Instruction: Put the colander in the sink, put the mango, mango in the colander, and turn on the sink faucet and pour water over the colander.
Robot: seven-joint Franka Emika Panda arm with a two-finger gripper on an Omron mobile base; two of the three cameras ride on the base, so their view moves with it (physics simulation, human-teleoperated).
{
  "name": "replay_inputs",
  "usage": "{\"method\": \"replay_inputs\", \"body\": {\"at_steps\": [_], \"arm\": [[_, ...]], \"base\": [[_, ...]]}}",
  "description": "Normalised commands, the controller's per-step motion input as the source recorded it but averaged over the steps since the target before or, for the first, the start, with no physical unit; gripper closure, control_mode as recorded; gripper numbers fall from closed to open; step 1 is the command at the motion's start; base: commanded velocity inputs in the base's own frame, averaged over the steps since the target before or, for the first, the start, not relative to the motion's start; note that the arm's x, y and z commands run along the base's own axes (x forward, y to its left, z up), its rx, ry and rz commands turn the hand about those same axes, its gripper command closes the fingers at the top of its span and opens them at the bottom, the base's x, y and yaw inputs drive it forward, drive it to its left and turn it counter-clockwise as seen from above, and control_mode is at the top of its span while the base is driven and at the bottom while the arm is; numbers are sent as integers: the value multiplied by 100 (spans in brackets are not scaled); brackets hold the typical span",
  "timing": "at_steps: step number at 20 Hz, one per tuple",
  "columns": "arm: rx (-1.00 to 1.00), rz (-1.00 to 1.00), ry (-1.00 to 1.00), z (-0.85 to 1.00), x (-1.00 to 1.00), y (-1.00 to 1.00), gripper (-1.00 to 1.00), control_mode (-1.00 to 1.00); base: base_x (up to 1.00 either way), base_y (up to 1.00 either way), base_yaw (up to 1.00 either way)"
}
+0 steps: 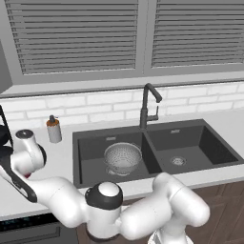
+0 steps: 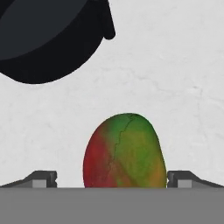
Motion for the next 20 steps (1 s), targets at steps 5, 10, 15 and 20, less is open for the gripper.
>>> {"method": "replay_inputs", "body": {"at_steps": [5, 10, 15, 20], "arm": [[-1, -4, 3, -32, 0, 0, -100, -100], [-3, -4, 0, -36, 0, 0, 100, -100], [-3, -3, 0, -23, 0, -1, 100, -100], [-1, -6, -9, -1, -7, -58, 100, -100]], "base": [[0, 0, 0], [0, 0, 0], [0, 0, 0], [0, 0, 0]]}}
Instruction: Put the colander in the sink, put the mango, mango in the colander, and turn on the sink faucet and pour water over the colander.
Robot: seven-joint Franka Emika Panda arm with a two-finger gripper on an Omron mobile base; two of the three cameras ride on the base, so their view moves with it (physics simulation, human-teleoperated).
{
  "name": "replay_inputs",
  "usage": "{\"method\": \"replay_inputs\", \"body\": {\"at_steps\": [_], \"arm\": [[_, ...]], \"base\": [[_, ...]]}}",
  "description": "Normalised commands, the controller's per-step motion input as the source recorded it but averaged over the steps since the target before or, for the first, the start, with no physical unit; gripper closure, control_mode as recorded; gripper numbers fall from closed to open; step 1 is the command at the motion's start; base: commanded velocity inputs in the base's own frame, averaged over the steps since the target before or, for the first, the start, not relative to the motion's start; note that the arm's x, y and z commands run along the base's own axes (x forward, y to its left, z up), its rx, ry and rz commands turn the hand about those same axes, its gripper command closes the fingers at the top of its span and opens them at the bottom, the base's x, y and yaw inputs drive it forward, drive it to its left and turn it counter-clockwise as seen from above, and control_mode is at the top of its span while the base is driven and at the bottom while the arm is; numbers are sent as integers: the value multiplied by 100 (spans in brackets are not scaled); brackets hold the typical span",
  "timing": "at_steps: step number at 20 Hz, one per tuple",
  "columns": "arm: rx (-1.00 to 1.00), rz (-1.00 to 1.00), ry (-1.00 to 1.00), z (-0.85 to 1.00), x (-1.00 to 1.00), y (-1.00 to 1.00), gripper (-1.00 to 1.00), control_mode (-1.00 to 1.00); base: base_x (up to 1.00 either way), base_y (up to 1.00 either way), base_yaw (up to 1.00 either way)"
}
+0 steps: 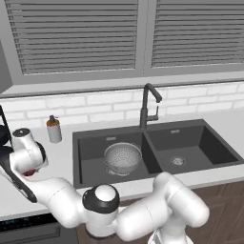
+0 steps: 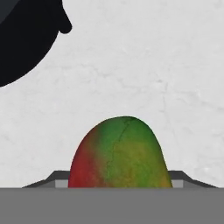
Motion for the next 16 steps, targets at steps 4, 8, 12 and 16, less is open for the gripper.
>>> {"method": "replay_inputs", "body": {"at_steps": [4, 8, 12, 16], "arm": [[-2, -13, -14, 2, -15, -100, 100, -100], [0, -16, -9, 0, -5, -100, 100, -100], [0, -18, -5, 0, -1, -100, 100, -100], [0, -19, 0, 2, 3, -100, 100, -100]], "base": [[0, 0, 0], [0, 0, 0], [0, 0, 0], [0, 0, 0]]}}
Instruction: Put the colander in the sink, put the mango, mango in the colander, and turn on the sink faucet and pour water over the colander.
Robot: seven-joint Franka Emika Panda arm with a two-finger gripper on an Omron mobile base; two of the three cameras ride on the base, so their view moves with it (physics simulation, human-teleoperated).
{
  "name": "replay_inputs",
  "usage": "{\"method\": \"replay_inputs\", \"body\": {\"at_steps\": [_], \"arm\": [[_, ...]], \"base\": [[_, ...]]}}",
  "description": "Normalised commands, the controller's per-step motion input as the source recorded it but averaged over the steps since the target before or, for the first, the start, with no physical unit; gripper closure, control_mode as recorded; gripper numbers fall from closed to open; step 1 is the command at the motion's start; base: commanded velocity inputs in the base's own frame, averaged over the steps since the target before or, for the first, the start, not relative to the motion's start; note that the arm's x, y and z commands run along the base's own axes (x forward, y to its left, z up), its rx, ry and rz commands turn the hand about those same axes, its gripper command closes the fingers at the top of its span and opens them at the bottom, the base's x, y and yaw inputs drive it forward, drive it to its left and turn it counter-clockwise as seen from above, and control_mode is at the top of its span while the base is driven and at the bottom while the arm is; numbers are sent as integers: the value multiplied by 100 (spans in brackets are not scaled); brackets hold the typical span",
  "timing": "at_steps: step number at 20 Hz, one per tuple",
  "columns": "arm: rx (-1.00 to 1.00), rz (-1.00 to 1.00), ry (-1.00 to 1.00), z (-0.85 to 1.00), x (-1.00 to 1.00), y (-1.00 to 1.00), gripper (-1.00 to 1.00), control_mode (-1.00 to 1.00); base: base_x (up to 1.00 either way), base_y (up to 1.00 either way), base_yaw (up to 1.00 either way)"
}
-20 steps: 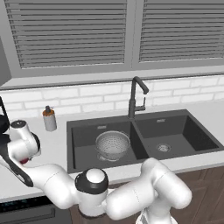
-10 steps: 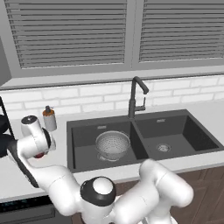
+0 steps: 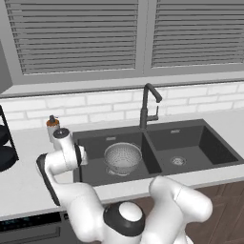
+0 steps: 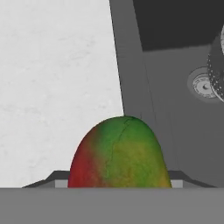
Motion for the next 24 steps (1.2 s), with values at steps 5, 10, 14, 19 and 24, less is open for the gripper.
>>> {"method": "replay_inputs", "body": {"at_steps": [5, 10, 14, 19, 24], "arm": [[0, -19, 1, 11, 26, -100, 100, -100], [0, -19, 9, 17, 45, -100, 100, -100], [0, -17, 10, 7, 48, -100, 100, -100], [0, -13, 8, 0, 29, -93, 100, -100], [0, -6, 2, -17, 13, -57, 100, -100]], "base": [[0, 0, 0], [0, 0, 0], [0, 0, 0], [0, 0, 0], [0, 0, 0]]}}
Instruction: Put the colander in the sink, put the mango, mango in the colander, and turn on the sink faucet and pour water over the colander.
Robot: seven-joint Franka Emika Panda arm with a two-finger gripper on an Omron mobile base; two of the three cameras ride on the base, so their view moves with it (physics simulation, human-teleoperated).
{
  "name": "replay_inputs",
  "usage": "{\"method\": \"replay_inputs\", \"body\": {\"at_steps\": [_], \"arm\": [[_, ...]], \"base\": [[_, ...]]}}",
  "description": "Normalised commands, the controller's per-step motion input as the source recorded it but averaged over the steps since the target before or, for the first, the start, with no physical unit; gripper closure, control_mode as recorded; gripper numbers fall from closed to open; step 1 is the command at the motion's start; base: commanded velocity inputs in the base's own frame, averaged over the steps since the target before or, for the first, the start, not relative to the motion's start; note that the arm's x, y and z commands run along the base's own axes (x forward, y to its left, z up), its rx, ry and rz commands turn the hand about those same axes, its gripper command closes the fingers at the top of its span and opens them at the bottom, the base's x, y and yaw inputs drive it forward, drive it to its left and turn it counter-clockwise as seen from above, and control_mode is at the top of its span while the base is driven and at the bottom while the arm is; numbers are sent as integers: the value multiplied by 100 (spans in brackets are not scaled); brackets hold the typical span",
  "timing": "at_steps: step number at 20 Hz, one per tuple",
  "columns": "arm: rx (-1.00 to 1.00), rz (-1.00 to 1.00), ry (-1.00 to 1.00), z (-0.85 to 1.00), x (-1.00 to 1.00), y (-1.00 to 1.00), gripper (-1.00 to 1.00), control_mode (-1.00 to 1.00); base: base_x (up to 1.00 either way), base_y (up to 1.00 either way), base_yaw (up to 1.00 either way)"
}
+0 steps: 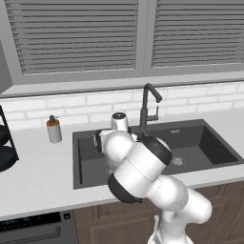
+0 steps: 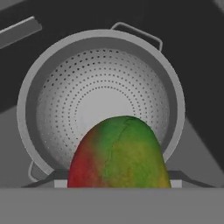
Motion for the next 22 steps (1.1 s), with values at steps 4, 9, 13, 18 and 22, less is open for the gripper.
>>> {"method": "replay_inputs", "body": {"at_steps": [4, 9, 13, 18, 22], "arm": [[1, -1, 0, -27, 12, -26, 100, -100], [0, 0, 0, -29, 3, -8, 100, -100], [0, 0, 0, -25, 0, 0, 100, -100], [0, 0, 0, -20, 0, 0, 100, -100], [0, 0, 0, -8, 0, 0, -100, -100]], "base": [[0, 0, 0], [0, 0, 0], [0, 0, 0], [0, 0, 0], [0, 0, 0]]}}
